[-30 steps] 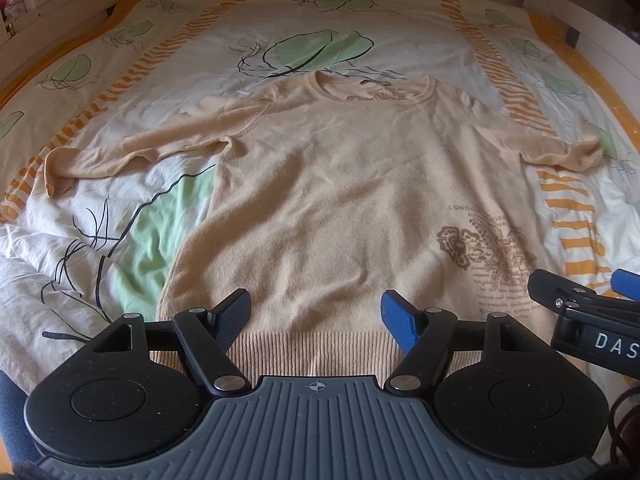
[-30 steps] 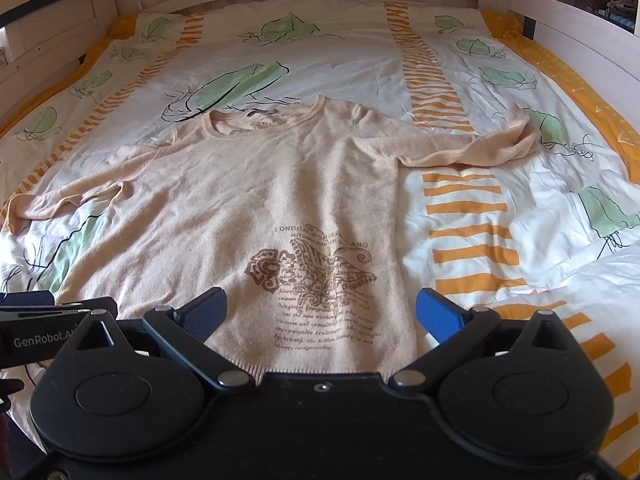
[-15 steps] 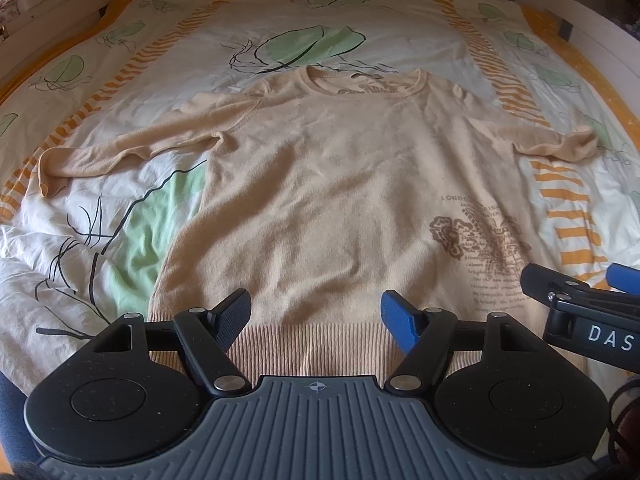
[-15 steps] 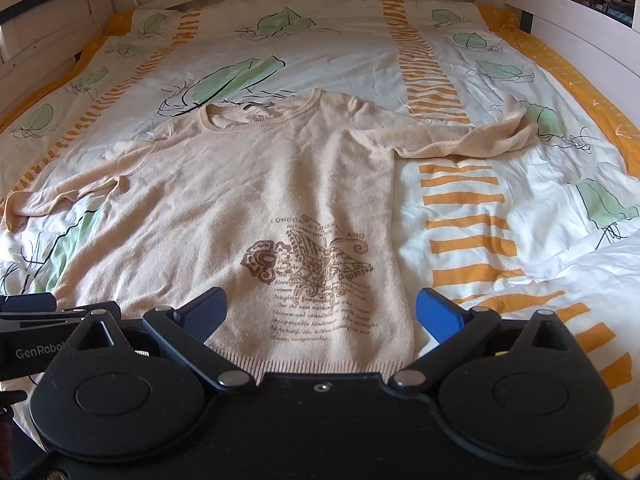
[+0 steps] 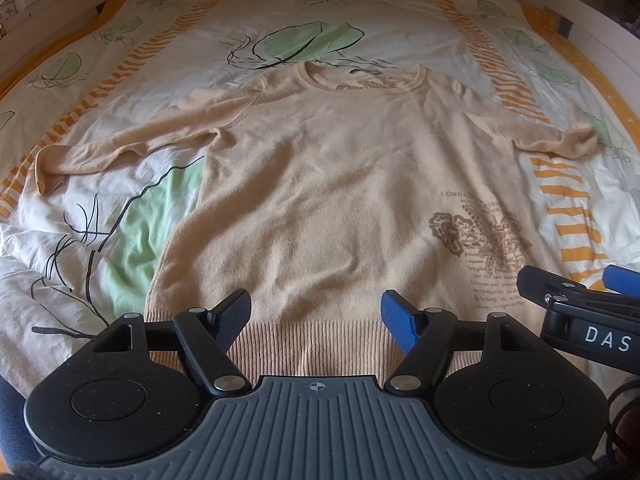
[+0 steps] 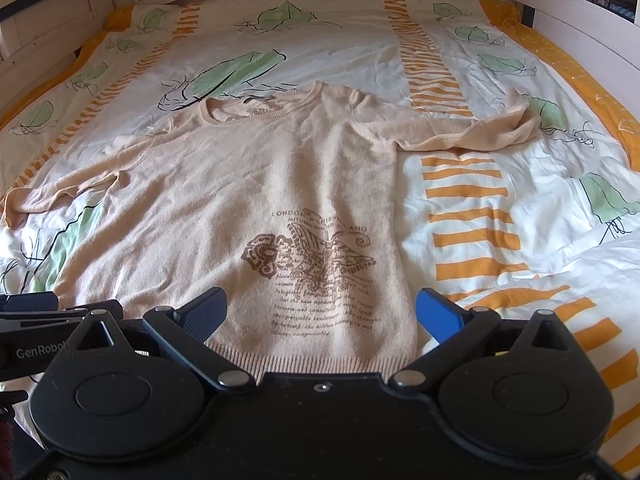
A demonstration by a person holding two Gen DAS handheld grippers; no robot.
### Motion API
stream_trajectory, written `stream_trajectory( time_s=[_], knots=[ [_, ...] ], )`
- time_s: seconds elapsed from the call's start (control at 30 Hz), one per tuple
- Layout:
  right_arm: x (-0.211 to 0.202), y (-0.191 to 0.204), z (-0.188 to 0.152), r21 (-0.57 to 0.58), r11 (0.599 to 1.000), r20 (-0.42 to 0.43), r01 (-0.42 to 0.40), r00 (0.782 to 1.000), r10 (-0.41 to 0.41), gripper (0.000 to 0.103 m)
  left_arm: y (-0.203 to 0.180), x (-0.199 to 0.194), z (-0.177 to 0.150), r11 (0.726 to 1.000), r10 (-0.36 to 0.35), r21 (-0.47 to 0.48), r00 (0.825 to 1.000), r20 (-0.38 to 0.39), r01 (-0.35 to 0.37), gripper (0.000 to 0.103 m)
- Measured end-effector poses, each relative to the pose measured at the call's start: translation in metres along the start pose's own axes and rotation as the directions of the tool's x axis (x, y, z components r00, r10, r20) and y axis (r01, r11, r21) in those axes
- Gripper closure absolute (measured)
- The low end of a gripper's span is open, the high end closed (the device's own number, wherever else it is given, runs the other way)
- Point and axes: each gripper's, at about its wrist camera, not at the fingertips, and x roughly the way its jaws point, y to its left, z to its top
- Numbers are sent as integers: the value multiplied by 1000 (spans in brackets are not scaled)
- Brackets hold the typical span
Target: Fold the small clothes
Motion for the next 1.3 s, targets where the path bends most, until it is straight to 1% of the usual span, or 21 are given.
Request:
stream_trajectory(
  time_s=[0.17, 0.33, 0.4, 0.53, 0.63, 0.73, 0.83, 0.9, 0.97, 1.0, 1.1, 1.2, 1.3],
  knots=[
    [3, -1, -1, 12, 1000, -13, -12, 1000, 12, 2, 0, 1, 0, 1000, 0, 1, 1000, 4, 0, 33],
    [7, -4, 2, 18, 999, -19, -29, 999, 29, 2, 2, 5, 5, 1000, -2, 9, 1000, 25, 2, 33],
    [9, -5, 5, 12, 999, -18, -36, 999, 36, 2, 4, 9, 10, 1000, -11, 11, 999, 30, 11, 33],
    [17, -13, 16, 1, 1000, -9, -21, 1000, 21, 2, 11, 22, 27, 999, -46, 0, 999, 22, 46, 33],
    [25, -21, 29, -6, 1000, 6, -6, 1000, 6, 2, 14, 31, 45, 999, -48, 8, 998, 36, 48, 33],
    [36, -33, 45, -9, 1000, 10, 2, 1000, -2, 3, 15, 41, 64, 999, -45, 30, 998, 53, 44, 33],
    [49, -46, 66, -3, 1000, 10, 5, 1000, -5, 6, 18, 57, 86, 998, -50, 42, 997, 58, 48, 33],
    [58, -57, 81, 3, 1000, 14, 14, 1000, -14, 6, 18, 68, 99, 997, -50, 55, 997, 66, 47, 33],
    [67, -70, 97, 6, 999, 27, 41, 999, -41, 7, 18, 81, 112, 997, -50, 69, 996, 71, 45, 33],
    [72, -76, 106, 6, 998, 33, 56, 998, -56, 9, 18, 90, 119, 996, -49, 79, 996, 69, 44, 33],
    [90, -98, 130, 21, 995, 40, 102, 994, -103, 18, 20, 115, 135, 995, -64, 83, 996, 60, 59, 33],
    [108, -128, 155, 84, 986, 20, 147, 989, -149, 19, 26, 139, 145, 996, -76, 58, 996, 56, 73, 33],
    [121, -158, 175, 150, 970, 20, 189, 981, -194, 24, 32, 161, 152, 997, -63, 57, 997, 42, 61, 33]
  ],
)
